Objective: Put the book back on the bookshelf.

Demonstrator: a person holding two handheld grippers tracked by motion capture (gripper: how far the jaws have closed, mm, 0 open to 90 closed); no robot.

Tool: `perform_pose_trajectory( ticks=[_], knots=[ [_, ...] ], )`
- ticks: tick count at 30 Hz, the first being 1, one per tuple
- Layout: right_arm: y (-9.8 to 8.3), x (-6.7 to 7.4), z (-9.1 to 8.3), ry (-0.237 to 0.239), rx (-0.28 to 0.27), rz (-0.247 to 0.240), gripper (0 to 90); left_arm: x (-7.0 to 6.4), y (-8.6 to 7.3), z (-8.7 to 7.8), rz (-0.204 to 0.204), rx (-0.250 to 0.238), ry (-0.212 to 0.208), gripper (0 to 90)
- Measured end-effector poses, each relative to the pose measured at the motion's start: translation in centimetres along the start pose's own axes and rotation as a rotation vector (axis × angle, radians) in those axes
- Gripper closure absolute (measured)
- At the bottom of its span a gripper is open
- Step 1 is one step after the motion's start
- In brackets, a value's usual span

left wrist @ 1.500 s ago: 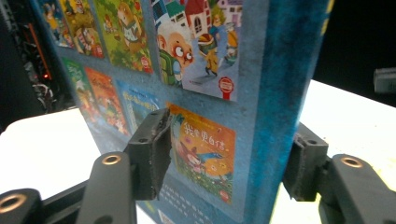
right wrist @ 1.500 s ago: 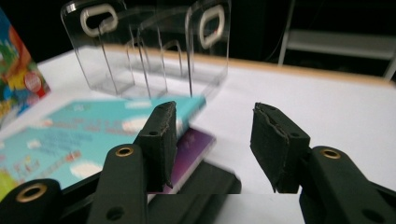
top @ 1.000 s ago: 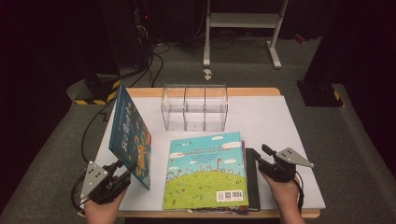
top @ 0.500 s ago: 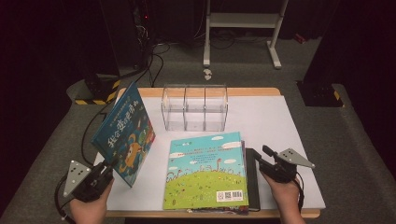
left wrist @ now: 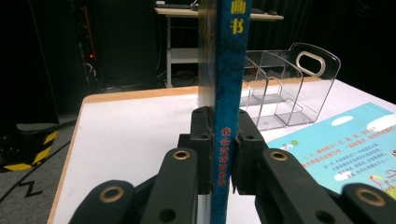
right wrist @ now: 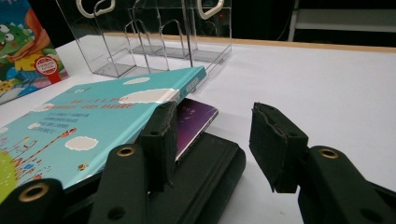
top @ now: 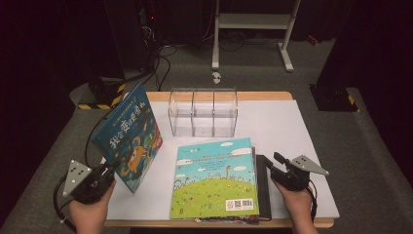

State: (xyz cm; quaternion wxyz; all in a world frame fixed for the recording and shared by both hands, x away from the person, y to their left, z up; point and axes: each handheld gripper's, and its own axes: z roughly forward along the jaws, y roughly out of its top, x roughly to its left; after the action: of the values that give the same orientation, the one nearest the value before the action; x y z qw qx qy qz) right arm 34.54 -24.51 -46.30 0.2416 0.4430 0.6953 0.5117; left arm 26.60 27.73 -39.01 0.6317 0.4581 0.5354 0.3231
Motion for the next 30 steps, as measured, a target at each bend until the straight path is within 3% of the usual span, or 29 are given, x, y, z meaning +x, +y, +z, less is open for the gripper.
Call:
perform_pose_trajectory(
  ticks=[6,17,26,30],
  knots=[
    [0.0,-0.1,0.0,0.002,-0.001,0.003,50.9,-0.1,0.0,0.1,-0.001,0.0,0.001,80.7],
    [-0.1,0.1,0.1,0.009,0.002,0.01,51.0,-0.9,-1.2,-0.6,0.044,-0.008,-0.014,78.7],
    [-0.2,0.2,0.2,0.013,0.008,0.009,50.8,-1.6,0.3,1.4,0.068,-0.027,-0.036,73.5],
    [-0.2,0.2,0.2,0.014,0.01,0.005,50.8,-1.9,1.4,2.6,0.06,-0.036,-0.05,73.5]
  ],
)
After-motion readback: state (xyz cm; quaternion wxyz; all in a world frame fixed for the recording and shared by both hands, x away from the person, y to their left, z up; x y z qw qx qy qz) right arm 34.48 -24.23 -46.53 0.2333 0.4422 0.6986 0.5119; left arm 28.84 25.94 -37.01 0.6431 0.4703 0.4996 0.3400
